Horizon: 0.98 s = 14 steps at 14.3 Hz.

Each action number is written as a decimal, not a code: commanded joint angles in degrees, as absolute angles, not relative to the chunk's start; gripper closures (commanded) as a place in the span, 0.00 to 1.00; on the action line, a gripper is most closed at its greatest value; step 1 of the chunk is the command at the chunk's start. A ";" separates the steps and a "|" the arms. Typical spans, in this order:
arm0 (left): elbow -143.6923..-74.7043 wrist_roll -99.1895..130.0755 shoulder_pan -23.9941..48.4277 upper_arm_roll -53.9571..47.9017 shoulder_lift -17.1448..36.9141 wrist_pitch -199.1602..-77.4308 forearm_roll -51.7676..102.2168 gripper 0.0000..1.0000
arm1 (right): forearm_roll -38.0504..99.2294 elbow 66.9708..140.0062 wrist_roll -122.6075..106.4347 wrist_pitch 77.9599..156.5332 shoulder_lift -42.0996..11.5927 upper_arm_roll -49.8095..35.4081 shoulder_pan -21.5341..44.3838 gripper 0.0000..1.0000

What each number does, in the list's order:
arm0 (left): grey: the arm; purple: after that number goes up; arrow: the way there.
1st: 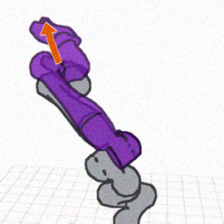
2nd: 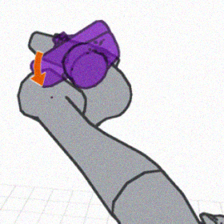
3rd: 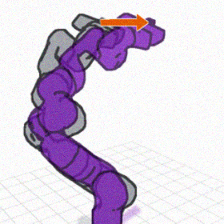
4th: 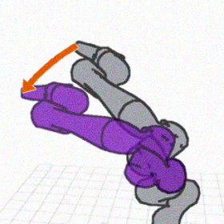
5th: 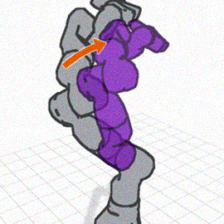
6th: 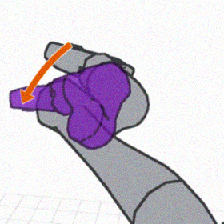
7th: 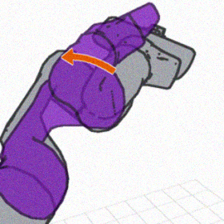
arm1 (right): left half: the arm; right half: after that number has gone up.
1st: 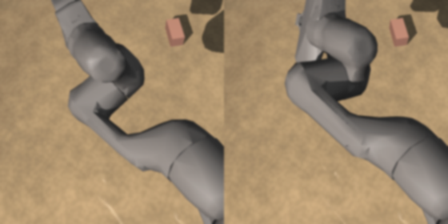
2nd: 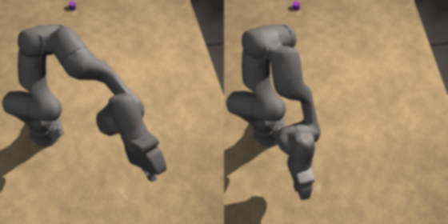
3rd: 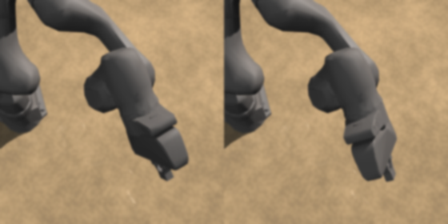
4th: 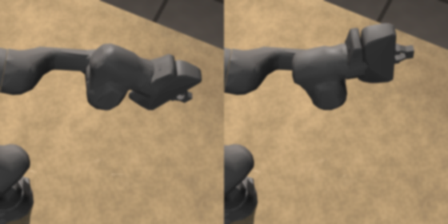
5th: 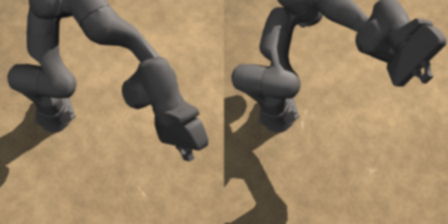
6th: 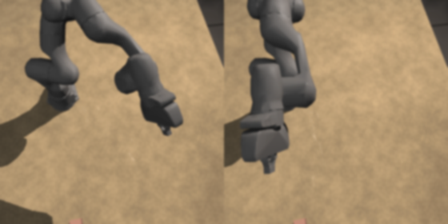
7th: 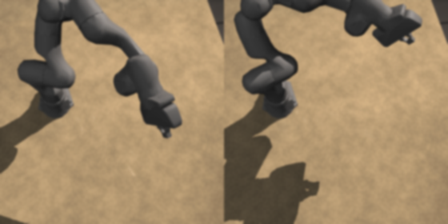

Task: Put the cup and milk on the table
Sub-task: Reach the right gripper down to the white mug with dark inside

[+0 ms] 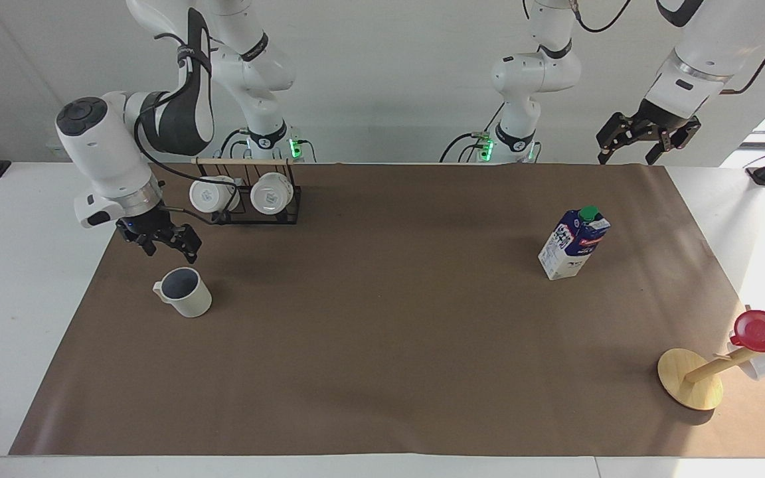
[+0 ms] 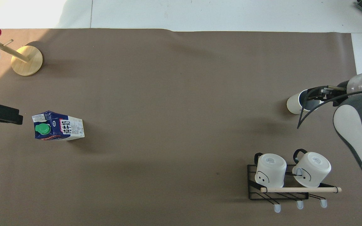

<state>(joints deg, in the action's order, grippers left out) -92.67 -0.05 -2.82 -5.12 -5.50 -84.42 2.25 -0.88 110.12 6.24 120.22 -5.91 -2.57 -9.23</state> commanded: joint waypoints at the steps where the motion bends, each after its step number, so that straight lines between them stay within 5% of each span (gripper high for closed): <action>1: -92.46 -0.44 -3.78 -5.80 -6.06 -83.58 1.49 0.00 | -2.72 115.47 4.75 125.05 -5.01 -2.99 -9.93 0.00; 14: -93.33 -0.53 -3.78 -5.89 -6.24 -84.02 1.76 0.00 | -5.45 114.17 6.24 131.75 -9.84 -3.08 -4.75 0.00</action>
